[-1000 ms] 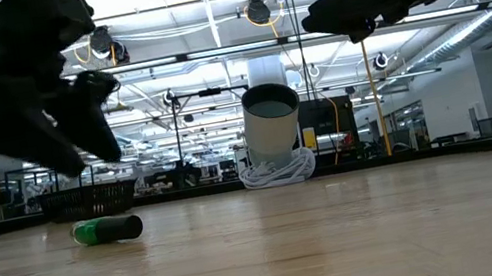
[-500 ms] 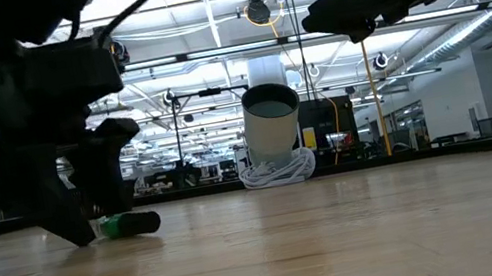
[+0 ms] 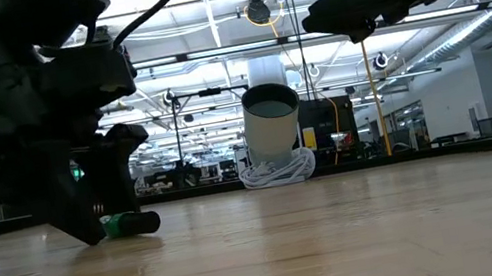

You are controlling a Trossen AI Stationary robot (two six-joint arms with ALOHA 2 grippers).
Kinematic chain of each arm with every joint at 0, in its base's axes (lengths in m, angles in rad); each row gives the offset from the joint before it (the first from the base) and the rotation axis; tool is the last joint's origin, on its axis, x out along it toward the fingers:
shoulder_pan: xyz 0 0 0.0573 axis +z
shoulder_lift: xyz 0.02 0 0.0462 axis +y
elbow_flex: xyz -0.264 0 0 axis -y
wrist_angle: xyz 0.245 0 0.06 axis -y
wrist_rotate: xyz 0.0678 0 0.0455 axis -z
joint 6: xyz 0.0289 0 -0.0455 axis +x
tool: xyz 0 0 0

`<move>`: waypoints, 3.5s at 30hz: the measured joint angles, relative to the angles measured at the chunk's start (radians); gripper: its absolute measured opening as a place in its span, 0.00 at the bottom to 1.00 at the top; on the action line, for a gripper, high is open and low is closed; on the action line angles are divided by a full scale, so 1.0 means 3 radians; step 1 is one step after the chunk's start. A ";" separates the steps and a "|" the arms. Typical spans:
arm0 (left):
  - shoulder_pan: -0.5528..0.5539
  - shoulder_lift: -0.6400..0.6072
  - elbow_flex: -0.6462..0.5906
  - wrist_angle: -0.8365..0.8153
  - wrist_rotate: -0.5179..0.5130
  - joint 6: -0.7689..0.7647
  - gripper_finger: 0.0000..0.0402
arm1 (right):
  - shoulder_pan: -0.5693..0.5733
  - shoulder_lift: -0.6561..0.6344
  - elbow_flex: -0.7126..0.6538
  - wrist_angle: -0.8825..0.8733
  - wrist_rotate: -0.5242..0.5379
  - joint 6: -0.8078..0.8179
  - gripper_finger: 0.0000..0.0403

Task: Pick & Place Nail Polish
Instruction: Put the green nail polish bottle into the black basket

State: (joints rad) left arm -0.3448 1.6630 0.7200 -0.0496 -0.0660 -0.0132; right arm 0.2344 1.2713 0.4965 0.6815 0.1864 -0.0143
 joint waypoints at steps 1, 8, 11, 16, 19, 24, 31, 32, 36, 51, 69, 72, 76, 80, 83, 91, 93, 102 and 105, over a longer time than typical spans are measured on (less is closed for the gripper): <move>0.0007 0.0000 0.0000 -0.0006 0.0002 -0.0023 0.53 | 0.0000 -0.0001 0.0000 0.0000 0.0000 0.0000 0.36; 0.0014 0.0000 0.0000 -0.0013 -0.0006 -0.0056 0.53 | 0.0000 0.0000 0.0000 -0.0011 0.0000 0.0005 0.36; 0.0013 0.0000 0.0000 -0.0016 -0.0066 -0.0060 0.50 | 0.0000 -0.0001 0.0000 -0.0018 0.0000 0.0005 0.36; 0.0013 -0.0001 0.0000 -0.0053 -0.0109 -0.0060 0.35 | 0.0000 -0.0001 0.0000 -0.0017 0.0000 0.0006 0.36; 0.0015 -0.0006 0.0000 -0.0108 -0.0121 -0.0081 0.25 | 0.0000 0.0000 0.0000 -0.0017 0.0000 0.0006 0.36; 0.0013 -0.0006 0.0000 -0.0192 -0.0127 -0.0169 0.19 | 0.0000 0.0000 0.0000 -0.0017 0.0000 0.0008 0.36; 0.0015 -0.0009 -0.0021 -0.0294 -0.0119 -0.0352 0.25 | 0.0000 -0.0001 0.0000 -0.0017 0.0000 0.0008 0.36; 0.0015 -0.0012 -0.0024 -0.0319 -0.0121 -0.0389 0.25 | 0.0001 -0.0001 0.0000 -0.0017 0.0000 0.0008 0.36; 0.0013 -0.0014 -0.0023 -0.0490 -0.0124 -0.0579 0.25 | 0.0000 -0.0001 0.0000 -0.0017 0.0000 0.0008 0.36; 0.0012 -0.0011 -0.0032 -0.0579 0.0028 -0.0839 0.24 | 0.0000 0.0000 0.0000 -0.0017 0.0000 0.0008 0.36; -0.0014 -0.0142 -0.0044 -0.0425 -0.0120 -0.0598 0.19 | 0.0001 0.0000 0.0000 -0.0017 0.0000 0.0008 0.36; -0.0015 -0.0177 -0.0050 -0.0438 -0.0142 -0.0599 0.19 | 0.0001 0.0000 0.0000 -0.0017 0.0000 0.0008 0.36; -0.0017 -0.0177 -0.0043 -0.0596 -0.0148 -0.0743 0.19 | 0.0000 -0.0001 0.0000 -0.0010 0.0000 0.0008 0.36; -0.0036 -0.0179 -0.0037 -0.0620 -0.0223 -0.0768 0.19 | 0.0000 0.0000 0.0000 -0.0014 0.0000 0.0008 0.36; -0.0054 -0.0177 -0.0038 -0.0474 -0.0230 -0.0633 0.19 | 0.0001 -0.0001 0.0000 -0.0015 0.0000 0.0008 0.36; -0.0056 -0.0199 -0.0041 -0.0390 -0.0414 -0.0482 0.19 | 0.0000 -0.0001 0.0000 -0.0017 0.0000 0.0008 0.36; -0.0057 -0.0292 -0.0042 -0.0384 -0.0506 -0.0453 0.19 | 0.0001 -0.0001 0.0000 -0.0017 0.0000 0.0008 0.36; -0.0061 -0.0912 -0.0038 -0.0237 -0.0744 -0.0086 0.19 | 0.0001 -0.0001 0.0000 -0.0033 0.0000 0.0009 0.36; -0.0067 -0.1179 -0.0038 -0.0171 -0.0742 0.0110 0.19 | 0.0001 -0.0001 0.0000 -0.0058 0.0000 0.0009 0.36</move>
State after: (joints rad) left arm -0.3649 1.3092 0.7086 -0.1009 -0.2885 0.0199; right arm 0.2348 1.2709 0.4965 0.6640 0.1864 -0.0116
